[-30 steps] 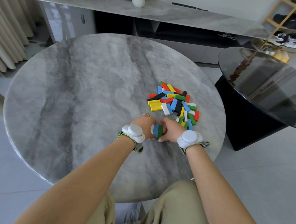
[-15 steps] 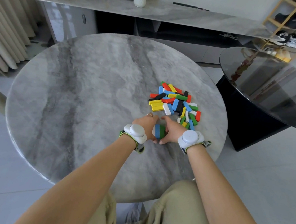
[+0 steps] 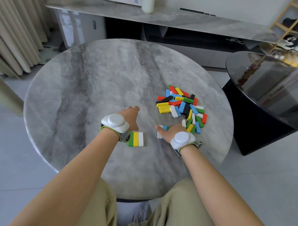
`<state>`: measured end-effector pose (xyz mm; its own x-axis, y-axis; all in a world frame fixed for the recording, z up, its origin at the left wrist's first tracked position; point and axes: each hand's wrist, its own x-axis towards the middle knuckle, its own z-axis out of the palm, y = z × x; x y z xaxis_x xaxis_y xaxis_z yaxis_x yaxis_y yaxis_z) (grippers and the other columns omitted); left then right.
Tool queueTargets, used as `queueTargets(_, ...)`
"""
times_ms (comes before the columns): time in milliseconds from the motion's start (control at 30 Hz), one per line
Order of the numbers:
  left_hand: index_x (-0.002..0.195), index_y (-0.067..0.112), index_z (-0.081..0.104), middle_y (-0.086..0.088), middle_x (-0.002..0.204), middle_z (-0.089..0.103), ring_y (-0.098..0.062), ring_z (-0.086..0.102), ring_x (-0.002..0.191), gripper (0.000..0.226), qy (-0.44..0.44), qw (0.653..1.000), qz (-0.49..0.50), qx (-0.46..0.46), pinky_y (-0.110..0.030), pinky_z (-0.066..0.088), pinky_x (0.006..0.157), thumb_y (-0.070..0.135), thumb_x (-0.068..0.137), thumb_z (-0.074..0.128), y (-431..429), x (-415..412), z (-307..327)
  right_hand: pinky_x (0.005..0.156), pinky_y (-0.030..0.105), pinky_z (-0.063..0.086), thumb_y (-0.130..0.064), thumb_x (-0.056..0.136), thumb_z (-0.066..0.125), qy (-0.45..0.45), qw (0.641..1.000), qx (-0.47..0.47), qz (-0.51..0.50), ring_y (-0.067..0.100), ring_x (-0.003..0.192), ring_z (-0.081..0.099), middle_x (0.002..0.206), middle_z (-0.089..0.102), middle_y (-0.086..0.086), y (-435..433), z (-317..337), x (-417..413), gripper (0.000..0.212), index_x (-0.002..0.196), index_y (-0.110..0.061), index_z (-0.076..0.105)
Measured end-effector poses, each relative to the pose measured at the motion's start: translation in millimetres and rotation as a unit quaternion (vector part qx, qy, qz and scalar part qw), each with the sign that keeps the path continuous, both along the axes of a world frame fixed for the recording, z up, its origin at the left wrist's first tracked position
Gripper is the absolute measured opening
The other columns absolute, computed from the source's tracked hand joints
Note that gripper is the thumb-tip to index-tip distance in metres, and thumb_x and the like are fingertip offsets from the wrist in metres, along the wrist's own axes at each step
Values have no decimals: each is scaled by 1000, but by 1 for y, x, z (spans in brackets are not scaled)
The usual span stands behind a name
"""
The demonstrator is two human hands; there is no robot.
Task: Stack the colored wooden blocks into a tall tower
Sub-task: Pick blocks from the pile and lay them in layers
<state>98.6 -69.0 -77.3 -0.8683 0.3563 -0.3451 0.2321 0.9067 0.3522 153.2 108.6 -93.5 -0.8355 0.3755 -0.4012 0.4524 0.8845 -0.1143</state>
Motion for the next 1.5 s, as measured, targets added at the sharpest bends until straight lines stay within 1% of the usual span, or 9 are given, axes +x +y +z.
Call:
queueTargets(100,134,10,36,-11,128,51,-32,57,111,68,-21,1000,15,-8,-43,49,93,22,76,69,-7,-1,0,89,38,47,-75,83,28,-2,999,35,-24,30,107,56,112,58,16,-7,-5,-3,85,110,0,58)
queueTargets(300,134,10,37,-10,126,56,-31,56,113,54,-31,999,23,-10,-41,48,95,18,83,56,-8,0,3,89,35,45,-58,88,42,7,997,70,-32,28,115,53,127,48,14,-29,-12,-4,70,127,0,40)
queueTargets(633,142,8,27,-12,137,47,-29,47,124,55,-70,997,2,-33,-35,40,102,15,92,48,-13,-2,4,79,33,41,-50,86,51,166,971,69,157,28,106,54,118,54,13,-27,6,-1,57,118,-3,44)
queueTargets(767,145,9,24,-12,144,40,-27,43,130,61,-84,995,-11,-55,-34,37,102,18,92,53,-14,1,3,80,27,34,-40,83,61,75,948,-43,306,26,110,48,124,47,9,-39,12,-2,53,121,-8,42)
queueTargets(867,141,5,29,-15,140,43,-26,49,114,61,-104,991,-23,-79,-30,37,85,17,89,58,-17,3,1,81,27,34,-40,78,66,85,926,-49,365,24,105,48,118,47,7,-48,12,-3,52,116,-11,46)
queueTargets(933,139,3,33,-16,136,46,-21,43,97,59,-106,990,-28,-88,-27,32,79,17,88,59,-18,4,2,81,26,32,-41,76,67,93,917,-49,385,22,103,48,117,47,5,-52,10,-3,52,116,-12,47)
queueTargets(1100,135,6,38,-7,102,44,-24,48,85,64,-105,989,-36,-97,-30,40,72,10,77,65,-23,5,1,82,25,29,-38,75,67,102,903,-22,418,22,105,48,118,48,4,-60,8,-1,51,116,-13,49)
queueTargets(1333,140,6,33,-15,138,39,-21,41,95,67,-119,984,-47,-121,-29,36,77,14,82,66,-20,5,7,82,26,30,-37,77,64,89,904,-5,418,22,105,49,119,47,4,-60,5,-1,50,117,-13,48)
queueTargets(1500,140,7,34,-15,139,39,-21,41,94,67,-113,986,-47,-115,-29,36,77,14,82,66,-21,5,8,87,28,33,-37,77,64,87,905,-12,415,22,106,49,120,47,5,-60,5,-2,51,119,-13,47)
